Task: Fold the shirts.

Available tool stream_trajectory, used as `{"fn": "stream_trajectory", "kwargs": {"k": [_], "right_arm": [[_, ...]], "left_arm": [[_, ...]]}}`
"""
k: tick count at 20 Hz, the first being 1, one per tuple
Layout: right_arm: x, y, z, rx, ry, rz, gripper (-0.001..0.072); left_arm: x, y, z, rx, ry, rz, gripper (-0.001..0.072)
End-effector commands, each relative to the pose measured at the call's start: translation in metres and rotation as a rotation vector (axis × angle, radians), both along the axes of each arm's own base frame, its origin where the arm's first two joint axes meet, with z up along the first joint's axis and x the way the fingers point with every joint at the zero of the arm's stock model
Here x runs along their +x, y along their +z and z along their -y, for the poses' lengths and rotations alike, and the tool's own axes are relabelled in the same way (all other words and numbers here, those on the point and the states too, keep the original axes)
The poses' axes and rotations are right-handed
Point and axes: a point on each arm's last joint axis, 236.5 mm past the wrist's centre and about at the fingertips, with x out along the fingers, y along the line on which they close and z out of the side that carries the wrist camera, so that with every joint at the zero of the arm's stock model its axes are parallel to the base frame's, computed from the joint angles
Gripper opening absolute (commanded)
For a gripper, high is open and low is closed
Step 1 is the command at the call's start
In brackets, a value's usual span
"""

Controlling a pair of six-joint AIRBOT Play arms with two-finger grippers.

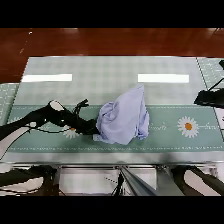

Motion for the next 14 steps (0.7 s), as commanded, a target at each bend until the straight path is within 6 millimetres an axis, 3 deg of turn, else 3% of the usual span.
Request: {"fn": "stream_trajectory", "kwargs": {"k": [1,3,7,12,14], "right_arm": [[-0.016,-0.034,-0.061,0.241,0.049,-0.044,0.052],[-0.019,-0.056,-0.107,0.415,0.045,-0.024,0.0525],[-0.006,-0.075,-0.163,0.628,-0.069,0.073,0.0527],[-0.026,-0.109,-0.232,0.661,0.063,-0.055,0.0527],[-0.032,-0.125,-0.248,0.635,0.08,-0.089,0.0525]], "left_arm": [[0.002,0.001,0.002,-0.016,-0.002,0.015,0.0015],[0.004,0.007,-0.001,-0.027,0.002,0.02,0.0015],[0.012,0.019,-0.004,-0.054,-0.019,0.101,0.0015],[0.022,0.029,-0.01,-0.062,0.008,0.132,0.0015],[0.03,0.034,-0.012,-0.069,0.018,0.146,0.0015]]}}
